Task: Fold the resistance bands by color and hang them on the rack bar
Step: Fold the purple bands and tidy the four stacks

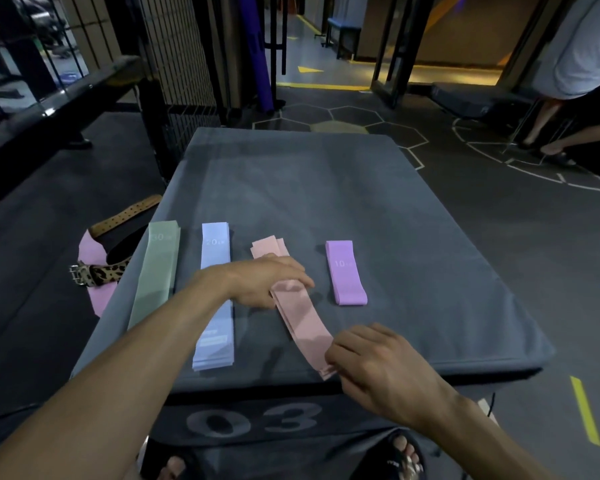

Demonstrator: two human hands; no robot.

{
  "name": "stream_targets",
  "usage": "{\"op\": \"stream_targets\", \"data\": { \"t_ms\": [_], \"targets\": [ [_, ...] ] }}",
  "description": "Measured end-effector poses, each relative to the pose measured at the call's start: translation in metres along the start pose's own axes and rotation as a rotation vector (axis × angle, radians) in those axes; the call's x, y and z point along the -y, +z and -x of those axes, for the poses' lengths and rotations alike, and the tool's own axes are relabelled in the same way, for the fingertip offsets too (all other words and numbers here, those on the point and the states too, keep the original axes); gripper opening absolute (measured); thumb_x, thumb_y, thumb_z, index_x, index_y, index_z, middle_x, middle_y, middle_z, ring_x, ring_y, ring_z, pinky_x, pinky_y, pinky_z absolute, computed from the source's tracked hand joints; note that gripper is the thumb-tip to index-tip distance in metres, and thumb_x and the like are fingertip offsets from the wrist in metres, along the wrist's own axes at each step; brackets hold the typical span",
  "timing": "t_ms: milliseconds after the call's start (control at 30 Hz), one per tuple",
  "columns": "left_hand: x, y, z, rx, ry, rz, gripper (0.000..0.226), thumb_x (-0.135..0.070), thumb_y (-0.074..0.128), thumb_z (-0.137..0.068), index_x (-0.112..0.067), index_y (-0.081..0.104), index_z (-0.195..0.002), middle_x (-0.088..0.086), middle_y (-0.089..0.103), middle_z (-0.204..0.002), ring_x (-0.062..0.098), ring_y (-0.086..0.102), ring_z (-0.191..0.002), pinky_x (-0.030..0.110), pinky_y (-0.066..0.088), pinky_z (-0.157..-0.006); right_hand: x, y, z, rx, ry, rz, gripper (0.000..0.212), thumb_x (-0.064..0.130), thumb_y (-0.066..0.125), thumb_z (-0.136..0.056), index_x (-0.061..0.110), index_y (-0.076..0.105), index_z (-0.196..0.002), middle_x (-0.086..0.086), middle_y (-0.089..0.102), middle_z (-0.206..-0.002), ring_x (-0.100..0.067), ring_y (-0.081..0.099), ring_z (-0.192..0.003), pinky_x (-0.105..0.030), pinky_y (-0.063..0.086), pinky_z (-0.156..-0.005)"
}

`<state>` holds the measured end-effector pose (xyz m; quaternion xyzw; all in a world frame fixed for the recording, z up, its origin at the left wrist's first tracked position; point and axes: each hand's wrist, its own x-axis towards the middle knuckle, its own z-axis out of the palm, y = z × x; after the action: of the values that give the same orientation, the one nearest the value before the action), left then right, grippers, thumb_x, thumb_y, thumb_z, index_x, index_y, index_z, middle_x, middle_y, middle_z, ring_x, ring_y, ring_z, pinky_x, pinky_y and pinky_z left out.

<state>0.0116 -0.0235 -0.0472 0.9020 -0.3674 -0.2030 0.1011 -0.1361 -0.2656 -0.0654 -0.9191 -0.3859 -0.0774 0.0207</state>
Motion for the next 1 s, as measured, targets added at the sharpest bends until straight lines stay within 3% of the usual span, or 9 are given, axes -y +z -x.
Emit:
{"op": "stream_targets", "data": {
  "t_ms": [100,167,300,467,633,1000],
  "targets": [
    [0.023,-0.003,-0.007,-0.314,-0.227,0.058,0.048,-0.005,0.056,-0.089,-0.031,0.063,-0.129,-0.007,0.058,-0.136,0.021,0.052,-0.129,0.035,0.045,-0.103,-0.002,0.002,0.001,0.021,-0.008,-0.006,0.013,0.027,0.06,-0.076,0.023,0.057,-0.088,0.005,0.056,-0.088,-0.022,0.054,-0.074,-0.036,0.046,-0.061],
    [0.036,-0.002,-0.014,-0.444,-0.425,-0.032,0.04,-0.015,0.056,-0.094,-0.028,0.061,-0.131,-0.004,0.058,-0.135,0.025,0.054,-0.125,0.04,0.048,-0.097,-0.002,0.001,-0.001,0.022,-0.016,-0.004,0.013,0.028,0.06,-0.076,0.024,0.057,-0.088,0.006,0.056,-0.087,-0.021,0.053,-0.074,-0.035,0.045,-0.061],
    [0.046,0.002,-0.028,-0.519,-0.607,-0.063,0.032,-0.033,0.056,-0.098,-0.024,0.062,-0.129,0.003,0.063,-0.13,0.03,0.056,-0.121,0.038,0.046,-0.094,0.0,0.002,-0.004,0.02,-0.035,0.009,0.013,0.03,0.061,-0.075,0.025,0.058,-0.087,0.006,0.056,-0.086,-0.02,0.052,-0.073,-0.032,0.042,-0.06],
    [0.044,0.003,-0.038,-0.654,-0.686,-0.024,0.012,-0.023,0.056,-0.093,-0.024,0.067,-0.091,0.0,0.073,-0.097,0.027,0.064,-0.094,0.031,0.04,-0.073,-0.002,0.007,-0.005,0.021,-0.036,0.003,0.013,0.029,0.061,-0.075,0.025,0.06,-0.088,0.007,0.057,-0.087,-0.02,0.053,-0.072,-0.032,0.042,-0.059],
    [0.044,-0.012,-0.037,-0.691,-0.72,0.026,0.018,-0.019,0.059,-0.09,-0.025,0.074,-0.096,-0.002,0.073,-0.106,0.026,0.066,-0.102,0.028,0.042,-0.071,-0.006,0.009,-0.002,0.018,-0.026,-0.022,0.013,0.028,0.061,-0.076,0.024,0.059,-0.088,0.007,0.056,-0.087,-0.02,0.053,-0.073,-0.033,0.043,-0.06],
    [0.039,-0.012,-0.037,-0.507,-0.817,-0.046,0.02,-0.01,0.064,-0.083,-0.022,0.077,-0.093,0.004,0.075,-0.099,0.029,0.069,-0.096,0.028,0.041,-0.072,-0.009,0.009,0.0,0.017,-0.018,-0.042,0.013,0.027,0.063,-0.077,0.024,0.058,-0.089,0.006,0.055,-0.086,-0.021,0.053,-0.074,-0.034,0.044,-0.062]
  ]
}}
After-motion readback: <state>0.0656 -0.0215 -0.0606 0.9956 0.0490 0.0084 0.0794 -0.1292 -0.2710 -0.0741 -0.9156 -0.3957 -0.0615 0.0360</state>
